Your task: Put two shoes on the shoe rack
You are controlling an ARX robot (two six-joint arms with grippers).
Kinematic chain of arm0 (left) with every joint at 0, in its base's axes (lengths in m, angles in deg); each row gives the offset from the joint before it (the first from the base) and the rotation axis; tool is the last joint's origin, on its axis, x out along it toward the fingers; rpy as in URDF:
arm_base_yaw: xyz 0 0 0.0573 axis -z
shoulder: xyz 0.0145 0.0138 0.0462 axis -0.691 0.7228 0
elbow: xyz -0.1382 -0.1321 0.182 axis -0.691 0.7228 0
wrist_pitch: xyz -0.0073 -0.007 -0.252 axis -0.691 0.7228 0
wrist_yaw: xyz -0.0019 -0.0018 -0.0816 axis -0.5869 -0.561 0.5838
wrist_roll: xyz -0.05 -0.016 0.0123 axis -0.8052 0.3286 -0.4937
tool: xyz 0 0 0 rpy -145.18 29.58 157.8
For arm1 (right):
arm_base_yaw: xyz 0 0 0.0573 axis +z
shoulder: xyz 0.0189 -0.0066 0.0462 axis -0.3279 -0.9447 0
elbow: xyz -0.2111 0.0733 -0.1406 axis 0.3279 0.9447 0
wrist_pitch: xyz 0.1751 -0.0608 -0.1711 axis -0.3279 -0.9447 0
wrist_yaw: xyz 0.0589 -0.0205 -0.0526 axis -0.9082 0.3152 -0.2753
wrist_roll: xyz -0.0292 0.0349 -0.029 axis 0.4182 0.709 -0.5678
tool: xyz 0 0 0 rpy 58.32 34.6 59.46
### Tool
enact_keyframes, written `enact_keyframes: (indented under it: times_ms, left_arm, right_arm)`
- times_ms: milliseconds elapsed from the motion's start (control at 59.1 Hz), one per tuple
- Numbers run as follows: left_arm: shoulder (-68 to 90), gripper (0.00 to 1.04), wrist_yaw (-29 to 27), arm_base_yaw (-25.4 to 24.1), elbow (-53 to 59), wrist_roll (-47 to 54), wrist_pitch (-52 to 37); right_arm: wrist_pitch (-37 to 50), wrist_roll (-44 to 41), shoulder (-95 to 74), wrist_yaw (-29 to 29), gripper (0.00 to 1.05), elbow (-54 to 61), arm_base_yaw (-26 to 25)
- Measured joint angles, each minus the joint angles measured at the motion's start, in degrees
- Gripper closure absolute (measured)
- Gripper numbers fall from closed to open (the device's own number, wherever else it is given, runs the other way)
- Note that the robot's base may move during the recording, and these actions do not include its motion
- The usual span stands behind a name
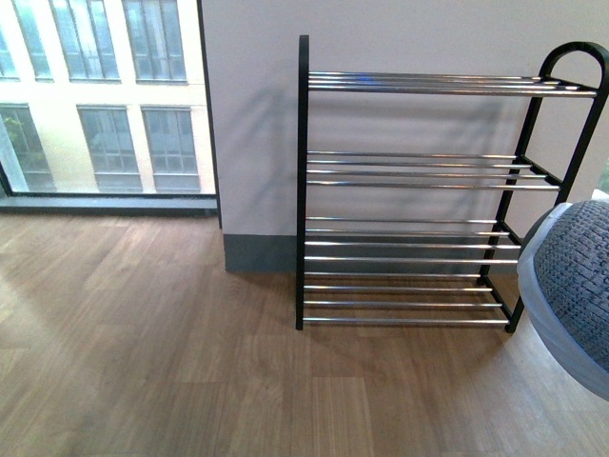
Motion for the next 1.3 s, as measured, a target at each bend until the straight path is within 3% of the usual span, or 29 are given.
enact_keyframes:
  times_ms: [1302]
  left_arm:
    - [0.0, 1.03, 0.9, 0.1, 0.0, 0.0, 0.0]
  right_arm:
    - [0.0, 0.2, 0.0, 0.9, 1.03, 0.0, -0.2]
